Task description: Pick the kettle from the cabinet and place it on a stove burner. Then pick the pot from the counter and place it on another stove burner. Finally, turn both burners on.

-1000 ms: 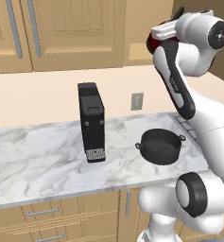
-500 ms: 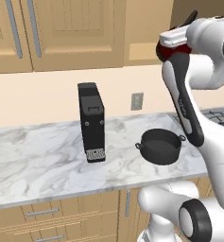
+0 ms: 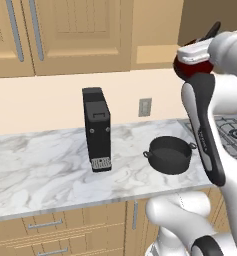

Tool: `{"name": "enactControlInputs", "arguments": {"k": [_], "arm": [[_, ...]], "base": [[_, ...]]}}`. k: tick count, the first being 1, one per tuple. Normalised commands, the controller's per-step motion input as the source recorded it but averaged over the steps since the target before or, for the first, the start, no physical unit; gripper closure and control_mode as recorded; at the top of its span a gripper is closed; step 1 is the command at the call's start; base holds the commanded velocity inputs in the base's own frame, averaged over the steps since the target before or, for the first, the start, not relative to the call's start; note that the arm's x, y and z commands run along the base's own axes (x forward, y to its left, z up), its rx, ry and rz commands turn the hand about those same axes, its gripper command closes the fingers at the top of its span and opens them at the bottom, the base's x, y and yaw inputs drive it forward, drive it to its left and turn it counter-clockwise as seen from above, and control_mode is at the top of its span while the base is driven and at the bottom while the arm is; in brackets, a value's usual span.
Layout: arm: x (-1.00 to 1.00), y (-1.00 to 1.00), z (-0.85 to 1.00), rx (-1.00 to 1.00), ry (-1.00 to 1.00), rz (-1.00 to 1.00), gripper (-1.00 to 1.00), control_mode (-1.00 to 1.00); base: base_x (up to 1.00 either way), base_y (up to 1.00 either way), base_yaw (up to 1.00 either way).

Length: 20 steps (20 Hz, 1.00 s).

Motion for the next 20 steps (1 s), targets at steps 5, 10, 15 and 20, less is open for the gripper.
{"name": "enactControlInputs", "arguments": {"k": [5, 10, 15, 20], "arm": [[-0.56, 0.00, -0.28, 0.00, 0.04, 0.00, 1.00, -1.00], [-0.48, 0.00, -0.28, 0.00, 0.05, 0.00, 1.00, -1.00], [-0.15, 0.00, -0.10, 0.00, 0.04, 0.00, 1.00, -1.00], [0.00, 0.00, 0.00, 0.00, 0.00, 0.00, 1.00, -1.00]], "base": [[0.00, 0.00, 0.00], [0.00, 0.00, 0.00], [0.00, 0.00, 0.00], [0.00, 0.00, 0.00]]}}
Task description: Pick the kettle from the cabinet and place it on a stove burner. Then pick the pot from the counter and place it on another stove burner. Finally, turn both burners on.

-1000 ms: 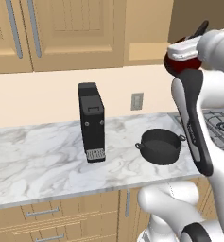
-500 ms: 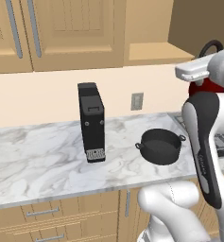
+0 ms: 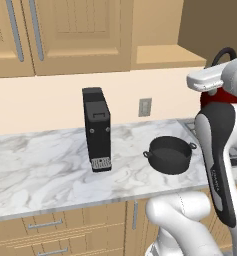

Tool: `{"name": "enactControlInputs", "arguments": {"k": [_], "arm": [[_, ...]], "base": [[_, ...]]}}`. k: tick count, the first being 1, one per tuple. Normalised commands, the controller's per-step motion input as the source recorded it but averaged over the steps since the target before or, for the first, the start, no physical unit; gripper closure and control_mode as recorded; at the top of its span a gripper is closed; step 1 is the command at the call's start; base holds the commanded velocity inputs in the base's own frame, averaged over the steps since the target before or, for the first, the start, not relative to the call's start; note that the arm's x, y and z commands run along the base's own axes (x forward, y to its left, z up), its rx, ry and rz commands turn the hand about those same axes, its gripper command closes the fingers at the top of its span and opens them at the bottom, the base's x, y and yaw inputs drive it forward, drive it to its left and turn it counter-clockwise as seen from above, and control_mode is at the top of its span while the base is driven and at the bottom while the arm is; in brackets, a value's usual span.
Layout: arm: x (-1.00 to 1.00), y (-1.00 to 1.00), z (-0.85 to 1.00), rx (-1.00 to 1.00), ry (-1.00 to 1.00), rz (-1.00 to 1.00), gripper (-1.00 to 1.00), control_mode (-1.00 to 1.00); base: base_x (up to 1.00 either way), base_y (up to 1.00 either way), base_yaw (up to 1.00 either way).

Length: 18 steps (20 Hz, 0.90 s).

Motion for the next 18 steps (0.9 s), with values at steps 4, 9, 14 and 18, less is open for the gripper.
{"name": "enactControlInputs", "arguments": {"k": [4, 9, 14, 18], "arm": [[0.00, 0.00, 0.00, 0.00, 0.00, 0.00, 1.00, -1.00], [-0.04, 0.00, 0.00, 0.00, 0.00, 0.00, 1.00, -1.00], [-0.14, 0.00, 0.00, 0.00, -0.03, 0.00, 1.00, -1.00], [-0.20, 0.00, 0.00, 0.00, -0.03, 0.00, 1.00, -1.00]], "base": [[0.00, 0.00, 0.00], [0.00, 0.00, 0.00], [0.00, 0.00, 0.00], [0.00, 0.00, 0.00]]}}
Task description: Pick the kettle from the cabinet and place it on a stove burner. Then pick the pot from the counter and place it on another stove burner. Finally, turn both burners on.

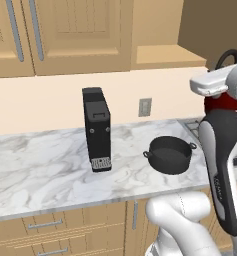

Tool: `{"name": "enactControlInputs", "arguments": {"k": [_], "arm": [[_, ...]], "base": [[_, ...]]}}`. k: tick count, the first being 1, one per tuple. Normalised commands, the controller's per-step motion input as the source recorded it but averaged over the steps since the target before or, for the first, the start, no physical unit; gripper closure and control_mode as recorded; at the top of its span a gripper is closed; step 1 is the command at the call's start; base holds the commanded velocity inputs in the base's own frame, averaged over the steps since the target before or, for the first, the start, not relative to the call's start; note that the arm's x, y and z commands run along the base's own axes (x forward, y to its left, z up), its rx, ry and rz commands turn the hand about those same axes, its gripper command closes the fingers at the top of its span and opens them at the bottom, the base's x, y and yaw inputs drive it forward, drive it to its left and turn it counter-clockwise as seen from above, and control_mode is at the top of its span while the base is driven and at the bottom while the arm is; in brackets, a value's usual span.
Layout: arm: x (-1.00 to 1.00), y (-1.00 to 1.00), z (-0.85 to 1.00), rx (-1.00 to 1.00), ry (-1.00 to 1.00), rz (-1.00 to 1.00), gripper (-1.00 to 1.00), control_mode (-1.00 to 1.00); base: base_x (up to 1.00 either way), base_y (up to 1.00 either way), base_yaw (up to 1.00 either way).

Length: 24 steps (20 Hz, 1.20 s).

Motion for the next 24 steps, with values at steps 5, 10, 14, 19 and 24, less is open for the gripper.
{"name": "enactControlInputs", "arguments": {"k": [5, 10, 14, 19, 24], "arm": [[-0.16, 0.00, 0.00, 0.00, -0.01, 0.00, 1.00, 1.00], [0.00, 0.00, 0.00, 0.00, 0.00, 0.00, 1.00, 1.00], [0.00, 0.00, 0.00, 0.00, 0.00, 0.00, 1.00, 1.00], [0.00, 0.00, 0.00, 0.00, 0.00, 0.00, 1.00, 1.00], [0.00, 0.00, 0.00, 0.00, 0.00, 0.00, 1.00, 1.00]], "base": [[-0.05, 0.00, 0.00], [-0.44, 0.00, -0.01], [-0.60, 0.00, -0.03], [-0.67, -0.02, -0.07], [-0.70, -0.16, -0.13]]}}
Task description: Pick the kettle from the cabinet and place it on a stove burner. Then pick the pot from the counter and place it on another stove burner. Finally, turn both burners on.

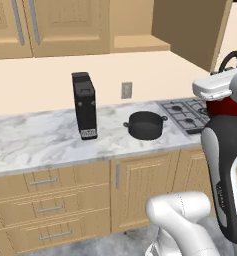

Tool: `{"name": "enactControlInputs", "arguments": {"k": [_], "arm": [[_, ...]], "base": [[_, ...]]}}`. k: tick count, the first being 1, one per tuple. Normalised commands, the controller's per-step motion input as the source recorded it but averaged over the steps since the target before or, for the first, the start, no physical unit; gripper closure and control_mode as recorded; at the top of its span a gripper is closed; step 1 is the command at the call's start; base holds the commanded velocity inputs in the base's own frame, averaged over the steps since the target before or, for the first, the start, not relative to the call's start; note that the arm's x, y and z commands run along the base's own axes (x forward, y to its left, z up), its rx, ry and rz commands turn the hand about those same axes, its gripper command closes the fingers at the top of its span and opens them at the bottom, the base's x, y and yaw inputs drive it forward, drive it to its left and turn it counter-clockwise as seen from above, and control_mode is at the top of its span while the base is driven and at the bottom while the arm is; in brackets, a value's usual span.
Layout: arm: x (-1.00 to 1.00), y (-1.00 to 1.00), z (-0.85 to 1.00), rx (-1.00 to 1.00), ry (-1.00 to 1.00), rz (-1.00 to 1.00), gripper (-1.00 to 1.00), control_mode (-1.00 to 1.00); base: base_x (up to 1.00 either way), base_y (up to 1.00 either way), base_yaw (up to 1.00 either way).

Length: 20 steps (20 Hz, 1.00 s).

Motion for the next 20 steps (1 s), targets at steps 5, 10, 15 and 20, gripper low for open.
{"name": "enactControlInputs", "arguments": {"k": [5, 10, 15, 20], "arm": [[0.00, 0.00, 0.00, 0.00, 0.00, 0.00, 1.00, 1.00], [0.00, 0.00, 0.00, 0.00, 0.00, 0.00, 1.00, 1.00], [0.00, 0.00, 0.00, 0.00, 0.00, 0.00, 1.00, 1.00], [0.00, 0.00, 0.00, 0.00, 0.00, 0.00, 1.00, 1.00]], "base": [[-0.49, -0.34, -0.12], [-0.35, -0.61, -0.09], [-0.40, -0.69, -0.06], [-0.17, -0.66, -0.03]]}}
